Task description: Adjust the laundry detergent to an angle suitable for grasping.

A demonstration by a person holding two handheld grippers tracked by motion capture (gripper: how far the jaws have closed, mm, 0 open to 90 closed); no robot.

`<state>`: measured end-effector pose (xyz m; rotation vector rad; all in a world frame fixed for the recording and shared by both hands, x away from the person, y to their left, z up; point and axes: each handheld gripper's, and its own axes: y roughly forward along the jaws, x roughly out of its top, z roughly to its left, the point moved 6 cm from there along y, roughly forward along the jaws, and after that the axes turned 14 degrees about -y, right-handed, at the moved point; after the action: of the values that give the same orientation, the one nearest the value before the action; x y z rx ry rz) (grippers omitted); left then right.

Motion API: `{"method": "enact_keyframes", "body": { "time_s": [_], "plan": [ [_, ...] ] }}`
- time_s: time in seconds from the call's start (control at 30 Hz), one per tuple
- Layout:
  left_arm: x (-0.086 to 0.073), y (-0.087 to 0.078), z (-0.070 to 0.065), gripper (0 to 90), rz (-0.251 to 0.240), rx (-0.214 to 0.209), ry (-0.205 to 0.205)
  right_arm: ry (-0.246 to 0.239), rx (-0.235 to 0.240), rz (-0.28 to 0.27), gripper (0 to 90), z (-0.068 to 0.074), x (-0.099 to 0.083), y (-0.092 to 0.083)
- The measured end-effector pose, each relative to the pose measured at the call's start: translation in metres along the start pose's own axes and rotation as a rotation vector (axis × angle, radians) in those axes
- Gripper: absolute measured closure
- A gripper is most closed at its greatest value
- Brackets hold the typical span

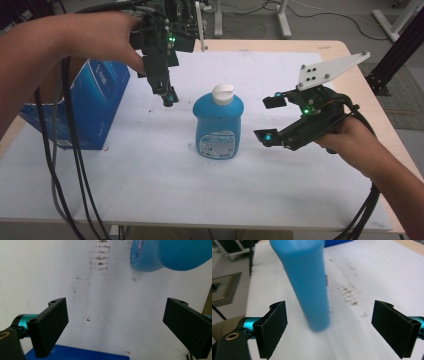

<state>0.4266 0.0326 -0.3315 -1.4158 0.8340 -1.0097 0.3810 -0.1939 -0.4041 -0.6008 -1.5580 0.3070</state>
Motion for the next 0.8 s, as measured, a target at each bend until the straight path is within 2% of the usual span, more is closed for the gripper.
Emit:
{"method": "enact_keyframes", "body": {
  "time_s": [0.03,0.13,0.2,0.27,0.3,0.33,0.37,0.4,0.43,0.47,0.5,0.57,0.67,0.7,0.8],
  "plan": [
    [0.001,0.000,0.000,6.2,0.000,-0.001,0.004,0.027,-0.012,0.030,0.6,-0.002,-0.004,-0.009],
    [0.003,0.000,0.000,6.2,-0.003,-0.003,0.009,0.034,-0.029,0.049,0.6,-0.003,-0.009,-0.019],
    [0.004,0.000,-0.001,6.2,-0.007,-0.003,0.012,0.035,-0.067,0.060,0.7,-0.004,-0.013,-0.029],
    [0.006,0.000,-0.002,6.2,-0.010,-0.007,0.010,0.059,-0.062,0.078,0.7,-0.004,-0.016,-0.039],
    [0.006,0.000,-0.001,6.2,-0.010,-0.009,0.014,0.093,-0.096,0.130,0.7,-0.007,-0.020,-0.047],
    [0.007,0.000,-0.001,6.2,-0.008,-0.010,0.014,0.093,-0.096,0.130,0.7,-0.007,-0.020,-0.047],
    [0.008,-0.001,-0.001,6.2,-0.009,-0.012,0.015,0.123,-0.126,0.189,0.7,-0.009,-0.024,-0.055],
    [0.009,-0.001,-0.001,6.2,-0.006,-0.013,0.019,0.123,-0.126,0.189,0.7,-0.009,-0.024,-0.055],
    [0.010,-0.002,-0.001,6.2,-0.008,-0.014,0.020,0.142,-0.107,0.247,0.8,-0.010,-0.025,-0.062],
    [0.011,-0.003,-0.001,6.2,-0.010,-0.016,0.023,0.142,-0.107,0.247,0.8,-0.010,-0.025,-0.062],
    [0.013,-0.003,0.000,6.2,-0.014,-0.019,0.026,0.163,-0.094,0.274,0.9,-0.010,-0.024,-0.066],
    [0.015,-0.004,0.000,6.2,-0.016,-0.020,0.026,0.197,-0.116,0.319,0.9,-0.013,-0.023,-0.074],
    [0.017,-0.004,0.001,6.2,-0.012,-0.024,0.028,0.205,-0.116,0.374,0.9,-0.016,-0.024,-0.081],
    [0.017,-0.005,0.002,6.2,-0.009,-0.024,0.031,0.208,-0.115,0.437,0.9,-0.018,-0.024,-0.086],
    [0.018,-0.006,0.002,6.2,-0.011,-0.026,0.030,0.207,-0.109,0.508,1.1,-0.020,-0.024,-0.091]
  ]
}}
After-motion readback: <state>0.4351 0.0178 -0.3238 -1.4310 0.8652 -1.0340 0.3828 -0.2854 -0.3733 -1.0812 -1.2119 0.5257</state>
